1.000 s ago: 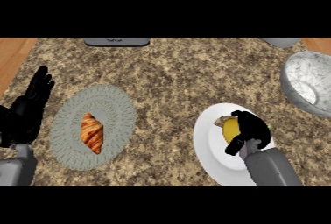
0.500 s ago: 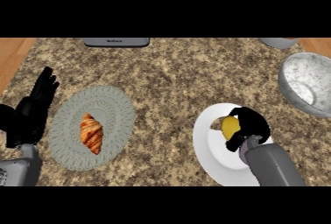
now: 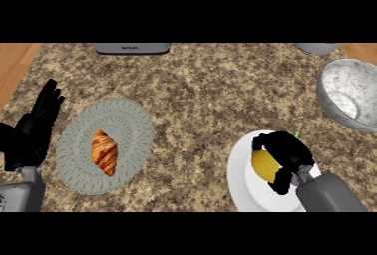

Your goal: Pick the lemon from the plate and place it in the bowl

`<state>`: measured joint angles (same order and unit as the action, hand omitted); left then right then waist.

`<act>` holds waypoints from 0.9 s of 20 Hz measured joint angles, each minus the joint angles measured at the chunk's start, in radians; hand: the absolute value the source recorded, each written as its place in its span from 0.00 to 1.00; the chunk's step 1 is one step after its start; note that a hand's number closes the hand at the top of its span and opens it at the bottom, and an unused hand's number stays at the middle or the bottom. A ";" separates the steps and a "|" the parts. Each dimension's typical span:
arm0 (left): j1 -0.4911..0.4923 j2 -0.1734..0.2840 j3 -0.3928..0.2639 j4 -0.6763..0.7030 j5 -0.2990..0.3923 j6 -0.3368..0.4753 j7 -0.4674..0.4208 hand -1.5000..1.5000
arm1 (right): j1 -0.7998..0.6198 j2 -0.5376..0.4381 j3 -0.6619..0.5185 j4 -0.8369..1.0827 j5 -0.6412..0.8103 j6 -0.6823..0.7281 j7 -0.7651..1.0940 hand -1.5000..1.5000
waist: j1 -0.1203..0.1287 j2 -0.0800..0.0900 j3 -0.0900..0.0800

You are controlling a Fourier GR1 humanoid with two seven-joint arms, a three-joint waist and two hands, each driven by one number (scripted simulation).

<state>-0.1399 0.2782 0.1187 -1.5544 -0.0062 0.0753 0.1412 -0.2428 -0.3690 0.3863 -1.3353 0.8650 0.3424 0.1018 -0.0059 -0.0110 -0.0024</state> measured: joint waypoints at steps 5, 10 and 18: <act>0.023 0.004 0.018 -0.004 0.010 -0.003 -0.009 0.50 | 0.082 -0.236 0.002 -0.131 -0.021 -0.072 -0.363 1.00 | -0.019 0.001 0.003; 0.034 0.010 0.032 -0.013 0.016 -0.004 -0.007 0.50 | 0.184 -0.403 -0.157 -0.260 -0.122 -0.180 -0.586 1.00 | -0.034 0.001 0.003; 0.044 0.007 0.033 -0.022 0.007 -0.001 -0.008 0.50 | 0.237 -0.482 -0.547 -0.347 -0.508 -0.143 -0.690 1.00 | -0.042 0.000 0.002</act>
<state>-0.0959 0.2856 0.1514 -1.5767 0.0013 0.0747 0.1334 -0.0054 -0.8515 -0.1604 -1.6821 0.3574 0.1996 -0.5886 -0.0474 -0.0108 -0.0005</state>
